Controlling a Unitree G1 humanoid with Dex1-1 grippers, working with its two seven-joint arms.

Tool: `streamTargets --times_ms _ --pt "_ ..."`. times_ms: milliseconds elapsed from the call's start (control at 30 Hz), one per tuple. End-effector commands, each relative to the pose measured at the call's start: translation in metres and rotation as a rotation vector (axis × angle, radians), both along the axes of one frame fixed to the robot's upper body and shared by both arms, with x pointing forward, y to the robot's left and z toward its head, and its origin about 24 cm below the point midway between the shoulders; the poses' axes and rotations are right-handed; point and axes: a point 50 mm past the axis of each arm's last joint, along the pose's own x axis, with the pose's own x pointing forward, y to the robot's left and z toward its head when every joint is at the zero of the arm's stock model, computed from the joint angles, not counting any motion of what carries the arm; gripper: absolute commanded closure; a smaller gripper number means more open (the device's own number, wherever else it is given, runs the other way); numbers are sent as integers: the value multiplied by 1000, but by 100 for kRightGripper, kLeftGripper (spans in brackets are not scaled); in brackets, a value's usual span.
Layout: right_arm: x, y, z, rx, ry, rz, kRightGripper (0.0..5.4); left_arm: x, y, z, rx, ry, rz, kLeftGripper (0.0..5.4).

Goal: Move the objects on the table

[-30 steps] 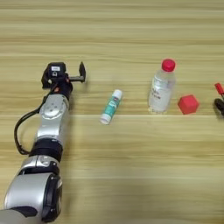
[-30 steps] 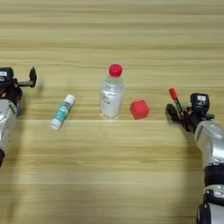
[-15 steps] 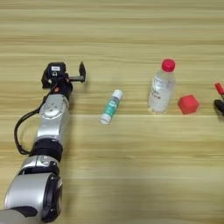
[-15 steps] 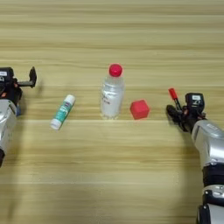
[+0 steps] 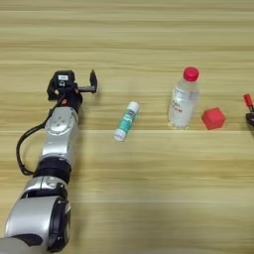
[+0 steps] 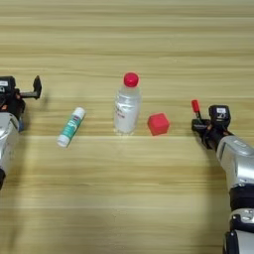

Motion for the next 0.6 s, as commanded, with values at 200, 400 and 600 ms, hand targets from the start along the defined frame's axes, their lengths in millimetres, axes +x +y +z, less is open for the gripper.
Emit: streamTargets --times_ms 200,400,600 --pt "-10 4 -20 18 90 -10 493 4 -3 9 3 -32 -5 0" --pt "-9 6 -17 23 70 -11 494 4 -4 9 3 -32 -6 0" --pt "-7 9 -9 55 28 -21 494 4 -4 9 4 -32 -6 0"
